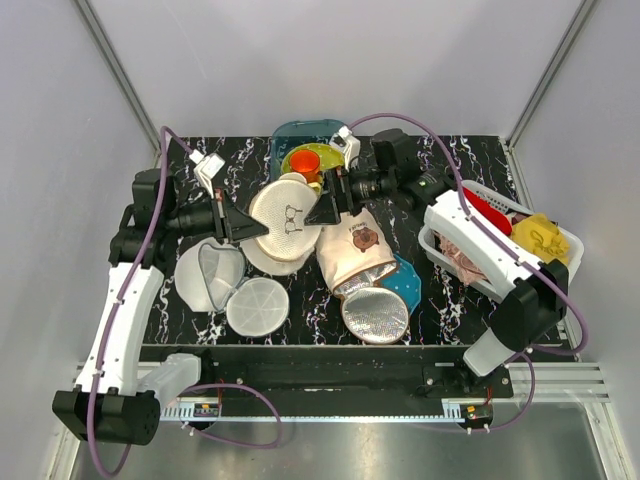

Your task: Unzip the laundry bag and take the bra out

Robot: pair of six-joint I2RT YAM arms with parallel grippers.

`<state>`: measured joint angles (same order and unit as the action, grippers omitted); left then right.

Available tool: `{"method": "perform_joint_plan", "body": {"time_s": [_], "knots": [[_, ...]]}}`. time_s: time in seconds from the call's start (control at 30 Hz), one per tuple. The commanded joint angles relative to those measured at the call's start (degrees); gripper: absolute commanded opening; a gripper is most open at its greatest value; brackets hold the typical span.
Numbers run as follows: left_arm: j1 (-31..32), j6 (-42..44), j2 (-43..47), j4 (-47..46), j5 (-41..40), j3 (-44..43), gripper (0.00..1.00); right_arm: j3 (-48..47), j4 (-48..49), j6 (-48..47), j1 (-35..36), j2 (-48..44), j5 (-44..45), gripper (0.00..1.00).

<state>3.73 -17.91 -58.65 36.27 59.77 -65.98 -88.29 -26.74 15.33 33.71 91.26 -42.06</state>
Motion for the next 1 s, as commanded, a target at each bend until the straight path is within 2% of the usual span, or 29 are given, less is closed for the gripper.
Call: {"method": "perform_joint_plan", "body": {"time_s": [0.0, 0.07, 0.1, 0.13, 0.17, 0.2, 0.23, 0.27, 0.3, 0.37, 0.4, 0.43, 0.47, 0.5, 0.6, 0.63, 0.67, 0.77, 0.97], "knots": [[-0.21, 1.21, 1.61, -5.77, 5.53, -0.03, 0.0, -2.24, 1.07, -0.57, 0.56, 0.85, -8.73, 0.92], [-0.21, 1.56, 1.61, -5.77, 5.62, 0.32, 0.0, -0.84, 4.49, -0.05, 1.0, -0.82, -8.65, 0.79], [-0.21, 1.65, 1.61, -5.86, 5.1, 0.49, 0.0, 0.82, 6.25, 1.61, 1.0, -1.52, -8.3, 0.51], [-0.21, 1.74, 1.53, -5.86, 4.57, 0.58, 0.0, 1.54, 9.05, 2.41, 0.92, -2.57, -7.69, 0.34], [-0.21, 1.74, 1.26, -5.86, 3.87, 0.58, 0.0, 2.33, 10.38, 3.2, 1.0, -3.1, -7.51, 0.11], [-0.47, 1.48, 0.74, -5.77, 0.12, 0.41, 0.0, 3.47, 11.61, 4.95, 1.0, -3.37, -7.94, 0.0], [-0.82, 0.35, 0.3, -5.51, -2.87, 0.06, 0.02, 3.91, 13.36, 6.01, 0.92, -3.46, -8.47, 0.0], [-1.26, -0.36, -0.14, -4.55, -5.69, -0.12, 0.11, 4.26, 14.43, 7.24, 1.09, -3.46, -9.08, 0.0], [-2.22, -0.8, -1.1, -4.37, -8.67, -0.21, 0.26, 5.4, 17.22, 10.3, 1.26, -3.29, -9.78, 0.0], [-2.93, -2.91, -1.81, -4.37, -10.54, -0.38, 0.47, 6.98, 21.18, 14.27, 2.23, -3.46, -9.44, 0.0], [-2.94, -3.61, -1.82, -4.37, -12.72, -0.73, 0.68, 8.82, 25.73, 19.42, 2.49, -3.46, -8.05, 0.0], [-3.02, -5.01, -1.47, -4.19, -14.23, -1.08, 0.72, 9.88, 29.43, 22.6, 2.58, -3.29, -7.51, 0.0], [-3.02, -5.9, -0.77, -3.23, -16.24, -1.43, 0.74, 11.55, 32.42, 26.03, 2.85, -3.11, -6.98, 0.0], [-3.11, -7.12, 0.2, -2.62, -22.79, -1.44, 0.8, 12.08, 37.5, 31.89, 3.11, -2.67, -5.94, 0.0], [-3.55, -12.74, 6.96, -2.88, -30.13, 2.07, 0.87, 12.27, 39.84, 38.0, 5.21, -1.7, 1.96, 0.0], [-3.64, -13.72, 10.19, -1.74, -31.19, 3.3, 0.92, 12.35, 39.75, 38.8, 5.74, -1.7, 4.51, 0.0], [-3.64, -14.86, 11.36, -1.38, -31.64, 4.18, 0.95, 12.53, 39.58, 40.72, 6.62, -1.79, 9.93, 0.0], [-3.64, -21.88, 15.14, -3.31, -26.4, 9.36, 0.98, 13.41, 41.42, 44.85, 7.15, -1.0, 16.19, 0.0], [-3.73, -36.56, 21.03, -13.84, -23.12, 22.44, 0.99, 8.86, 40.29, 47.07, 8.65, 3.21, 19.3, 0.0]]}}
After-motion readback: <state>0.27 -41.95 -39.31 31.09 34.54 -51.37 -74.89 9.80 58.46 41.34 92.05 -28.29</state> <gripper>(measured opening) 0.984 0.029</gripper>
